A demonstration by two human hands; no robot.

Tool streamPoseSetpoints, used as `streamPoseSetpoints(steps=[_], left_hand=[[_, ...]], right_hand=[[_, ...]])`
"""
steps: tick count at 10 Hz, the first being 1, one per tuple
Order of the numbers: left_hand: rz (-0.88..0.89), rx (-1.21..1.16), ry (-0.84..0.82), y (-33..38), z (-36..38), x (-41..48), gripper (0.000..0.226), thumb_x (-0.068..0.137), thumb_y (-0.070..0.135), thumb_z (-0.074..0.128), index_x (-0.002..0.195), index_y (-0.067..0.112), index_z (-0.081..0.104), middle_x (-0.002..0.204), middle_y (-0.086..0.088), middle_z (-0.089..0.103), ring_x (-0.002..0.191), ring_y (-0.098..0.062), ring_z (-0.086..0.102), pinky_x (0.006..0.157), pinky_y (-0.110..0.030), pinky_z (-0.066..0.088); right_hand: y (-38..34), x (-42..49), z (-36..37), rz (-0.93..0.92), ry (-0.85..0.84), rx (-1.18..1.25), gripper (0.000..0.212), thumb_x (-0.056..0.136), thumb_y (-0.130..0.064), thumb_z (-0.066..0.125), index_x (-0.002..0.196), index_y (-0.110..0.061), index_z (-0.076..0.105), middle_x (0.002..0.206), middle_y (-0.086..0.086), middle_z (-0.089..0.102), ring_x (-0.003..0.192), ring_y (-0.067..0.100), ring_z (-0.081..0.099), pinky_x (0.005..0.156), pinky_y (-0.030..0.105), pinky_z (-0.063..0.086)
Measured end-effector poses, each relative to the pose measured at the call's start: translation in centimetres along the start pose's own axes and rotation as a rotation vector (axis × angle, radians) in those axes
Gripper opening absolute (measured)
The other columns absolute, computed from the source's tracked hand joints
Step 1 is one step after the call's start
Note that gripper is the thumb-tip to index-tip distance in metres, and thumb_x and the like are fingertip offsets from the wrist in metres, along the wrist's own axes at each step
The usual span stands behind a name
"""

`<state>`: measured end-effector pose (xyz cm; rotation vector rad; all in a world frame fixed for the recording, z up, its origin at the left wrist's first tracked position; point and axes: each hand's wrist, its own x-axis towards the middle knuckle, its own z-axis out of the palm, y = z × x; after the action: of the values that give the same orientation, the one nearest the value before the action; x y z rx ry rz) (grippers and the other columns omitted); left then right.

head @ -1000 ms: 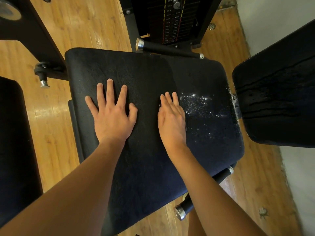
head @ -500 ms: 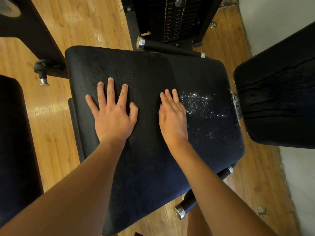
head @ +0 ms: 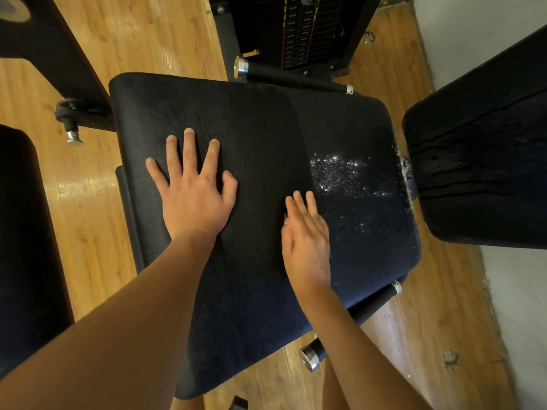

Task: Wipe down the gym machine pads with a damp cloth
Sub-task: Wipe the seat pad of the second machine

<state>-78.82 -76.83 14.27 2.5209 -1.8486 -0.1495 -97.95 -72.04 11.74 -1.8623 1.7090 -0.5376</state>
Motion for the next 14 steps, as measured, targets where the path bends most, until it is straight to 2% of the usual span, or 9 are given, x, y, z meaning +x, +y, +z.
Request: streamPoseSetpoints(steps=[1,3,5,7,9,11,13,14], left_hand=[[0.003,-0.003,0.006,0.0,0.0,0.1,0.059,0.103,0.050,0.031,0.158,0.028,0.033,0.170,-0.010,0.017,0.157,-0.034,0.007,0.123,-0.065,0.003],[0.002,-0.001,0.016,0.0,0.3,-0.1,0.059,0.103,0.051,0.031,0.158,0.029,0.033,0.169,-0.009,0.018,0.157,-0.034,0.008,0.123,-0.065,0.004],[0.005,0.005,0.007,-0.2,0.3,0.0,0.060,0.103,0.051,0.029,0.158,0.029,0.032,0.170,-0.009,0.017,0.157,-0.034,0.007,0.123,-0.065,0.003],[0.006,0.002,-0.002,0.0,0.2,-0.1,0.060,0.103,0.052,0.029,0.158,0.029,0.033,0.170,-0.009,0.017,0.157,-0.034,0.007,0.123,-0.065,0.003],[0.001,-0.001,0.003,-0.1,0.2,0.0,0.060,0.103,0.051,0.029,0.158,0.029,0.033,0.170,-0.009,0.017,0.157,-0.034,0.007,0.122,-0.065,0.002],[0.001,0.006,-0.006,-0.1,0.1,0.1,0.059,0.103,0.051,0.029,0.158,0.029,0.033,0.170,-0.009,0.016,0.157,-0.034,0.006,0.123,-0.065,0.002],[-0.003,-0.006,-0.011,-0.1,-0.1,0.0,0.060,0.103,0.051,0.029,0.158,0.029,0.032,0.170,-0.009,0.016,0.157,-0.034,0.005,0.123,-0.065,0.001],[-0.001,-0.017,-0.009,0.0,-0.2,0.0,0.059,0.103,0.051,0.029,0.158,0.029,0.033,0.170,-0.009,0.016,0.157,-0.034,0.005,0.123,-0.064,0.001]], right_hand=[[0.0,1.4,0.1,-0.022,-0.013,0.000,0.039,0.103,-0.006,0.049,0.141,0.000,0.058,0.149,0.015,0.054,0.150,0.029,0.032,0.117,0.050,0.038],[-0.6,4.8,0.3,0.009,-0.071,-0.014,0.043,0.105,-0.007,0.048,0.149,-0.004,0.050,0.158,0.011,0.045,0.155,0.023,0.021,0.123,0.047,0.030],[0.6,-0.6,-0.7,-0.022,-0.022,-0.034,0.040,0.103,-0.004,0.054,0.142,-0.001,0.056,0.151,0.013,0.053,0.150,0.027,0.031,0.117,0.052,0.039],[2.0,-3.7,-1.0,-0.078,-0.003,-0.060,0.042,0.104,-0.017,0.042,0.139,-0.003,0.060,0.147,0.011,0.057,0.147,0.028,0.038,0.113,0.052,0.042],[1.2,-0.7,-0.5,-0.067,0.002,-0.030,0.038,0.102,-0.008,0.050,0.138,0.001,0.060,0.146,0.015,0.057,0.147,0.033,0.038,0.115,0.052,0.041],[0.2,3.0,-0.6,-0.014,-0.065,-0.005,0.042,0.104,-0.006,0.047,0.146,0.000,0.052,0.154,0.015,0.048,0.153,0.030,0.028,0.121,0.051,0.033],[1.2,-1.4,-1.0,-0.007,-0.046,-0.016,0.042,0.103,-0.004,0.050,0.145,-0.001,0.054,0.153,0.013,0.051,0.151,0.028,0.029,0.118,0.053,0.036],[2.7,-4.7,-1.3,-0.027,-0.033,-0.030,0.041,0.106,-0.014,0.043,0.144,-0.004,0.055,0.152,0.009,0.052,0.152,0.024,0.030,0.118,0.050,0.036]])
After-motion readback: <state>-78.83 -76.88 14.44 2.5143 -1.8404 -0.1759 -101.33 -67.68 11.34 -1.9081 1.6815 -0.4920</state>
